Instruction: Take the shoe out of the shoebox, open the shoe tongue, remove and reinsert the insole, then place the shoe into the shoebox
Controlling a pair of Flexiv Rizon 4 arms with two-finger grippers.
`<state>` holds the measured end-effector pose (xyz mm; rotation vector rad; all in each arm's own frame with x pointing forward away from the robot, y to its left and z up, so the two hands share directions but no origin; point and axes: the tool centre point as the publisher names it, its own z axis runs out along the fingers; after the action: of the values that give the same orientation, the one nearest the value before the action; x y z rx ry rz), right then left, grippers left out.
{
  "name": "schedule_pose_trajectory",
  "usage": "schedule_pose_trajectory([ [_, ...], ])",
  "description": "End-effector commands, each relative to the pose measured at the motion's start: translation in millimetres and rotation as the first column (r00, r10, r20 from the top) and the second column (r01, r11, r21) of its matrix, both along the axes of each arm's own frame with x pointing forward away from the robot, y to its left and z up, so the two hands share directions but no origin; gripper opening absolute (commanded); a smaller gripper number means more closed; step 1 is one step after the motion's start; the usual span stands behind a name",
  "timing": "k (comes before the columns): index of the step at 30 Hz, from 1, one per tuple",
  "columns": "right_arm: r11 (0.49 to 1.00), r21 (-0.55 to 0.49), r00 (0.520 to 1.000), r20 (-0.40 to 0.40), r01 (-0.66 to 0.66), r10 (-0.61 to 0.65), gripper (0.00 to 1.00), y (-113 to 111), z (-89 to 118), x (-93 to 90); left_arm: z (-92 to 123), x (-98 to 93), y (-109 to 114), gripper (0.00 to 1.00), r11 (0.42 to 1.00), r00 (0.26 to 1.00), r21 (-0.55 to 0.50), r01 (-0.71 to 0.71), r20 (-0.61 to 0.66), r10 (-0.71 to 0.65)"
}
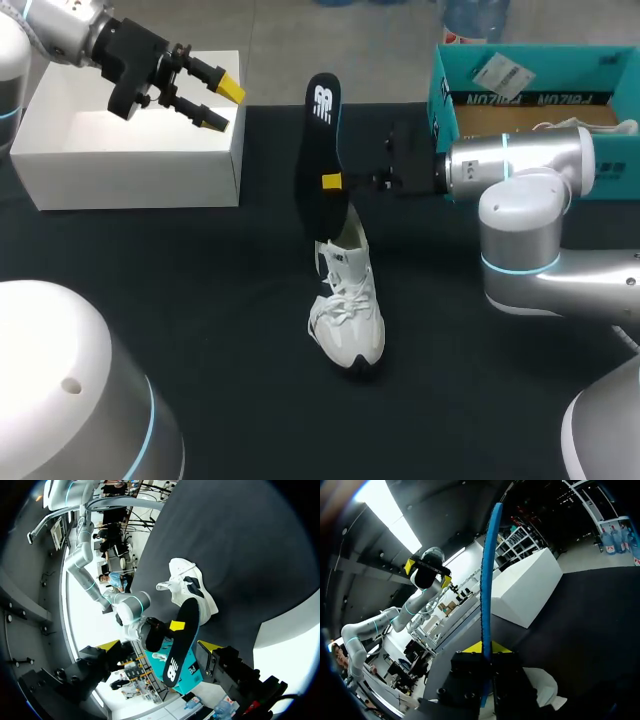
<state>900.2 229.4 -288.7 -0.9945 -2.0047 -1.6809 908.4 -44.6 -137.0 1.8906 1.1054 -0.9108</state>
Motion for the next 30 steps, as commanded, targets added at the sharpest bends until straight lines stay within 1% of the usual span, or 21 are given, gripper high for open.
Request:
schedule_pose_trajectory([
  [1, 1.000, -0.002, 1.000, -0.001, 0.023, -0.023, 0.00, -2.5, -1.7, -9.6, 0.5, -0.7, 0.6, 1.00, 1.000, 1.000, 0.003, 0.000, 0.002, 0.000],
  [5, 0.999, -0.009, 0.999, -0.002, 0.033, -0.033, 0.00, -6.2, -0.8, -11.1, 0.5, -0.7, 0.6, 1.00, 1.000, 1.000, 0.003, 0.000, 0.002, 0.000],
  [9, 0.999, -0.023, 0.999, 0.011, 0.040, -0.040, 0.00, -10.8, 4.6, -9.3, 0.5, -0.7, 0.6, 1.00, 1.000, 1.000, 0.003, 0.000, 0.002, 0.000],
  [18, 0.998, -0.044, 0.997, 0.062, 0.046, -0.044, 0.00, -24.6, 27.2, -2.9, 0.5, -0.7, 0.6, 1.00, 1.000, 1.000, 0.003, 0.000, 0.002, 0.000],
  [25, 0.998, -0.061, 0.998, 0.068, 0.013, -0.008, 0.00, -32.7, 34.0, 2.4, 0.5, -0.7, 0.6, 1.00, 1.000, 1.000, 0.003, 0.000, 0.002, 0.000],
  [30, 0.998, -0.061, 0.998, 0.068, 0.013, -0.008, 0.00, -32.7, 34.0, 2.4, 0.5, -0.7, 0.6, 1.00, 1.000, 1.000, 0.003, 0.000, 0.002, 0.000],
])
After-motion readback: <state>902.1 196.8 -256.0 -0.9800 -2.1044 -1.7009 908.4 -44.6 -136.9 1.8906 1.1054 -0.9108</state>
